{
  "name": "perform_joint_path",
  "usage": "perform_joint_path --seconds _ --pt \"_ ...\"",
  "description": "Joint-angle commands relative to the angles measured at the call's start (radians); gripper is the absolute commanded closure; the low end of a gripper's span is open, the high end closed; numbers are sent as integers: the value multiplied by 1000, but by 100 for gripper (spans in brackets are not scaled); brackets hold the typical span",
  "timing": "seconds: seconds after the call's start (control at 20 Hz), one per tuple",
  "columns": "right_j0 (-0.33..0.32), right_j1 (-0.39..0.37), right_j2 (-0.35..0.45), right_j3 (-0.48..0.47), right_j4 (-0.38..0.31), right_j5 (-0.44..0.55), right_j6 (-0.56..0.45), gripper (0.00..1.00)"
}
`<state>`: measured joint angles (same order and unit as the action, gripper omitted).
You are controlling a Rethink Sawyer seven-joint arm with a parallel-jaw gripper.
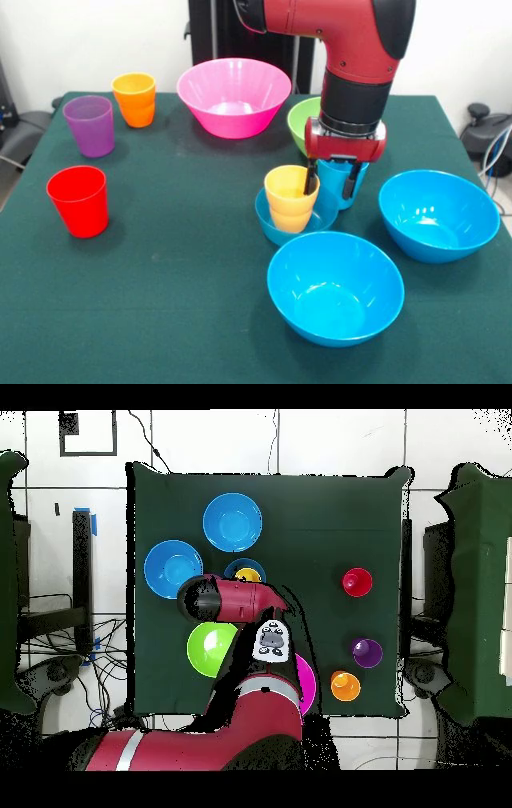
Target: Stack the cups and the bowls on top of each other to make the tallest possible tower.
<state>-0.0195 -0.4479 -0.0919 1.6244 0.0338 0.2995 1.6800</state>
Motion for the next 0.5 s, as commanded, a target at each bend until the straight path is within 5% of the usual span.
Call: perform_joint_path --seconds 0.05,0.5 --pt "15 41 97 53 40 -5 193 0" --pt "32 42 76 48 43 -2 199 0"
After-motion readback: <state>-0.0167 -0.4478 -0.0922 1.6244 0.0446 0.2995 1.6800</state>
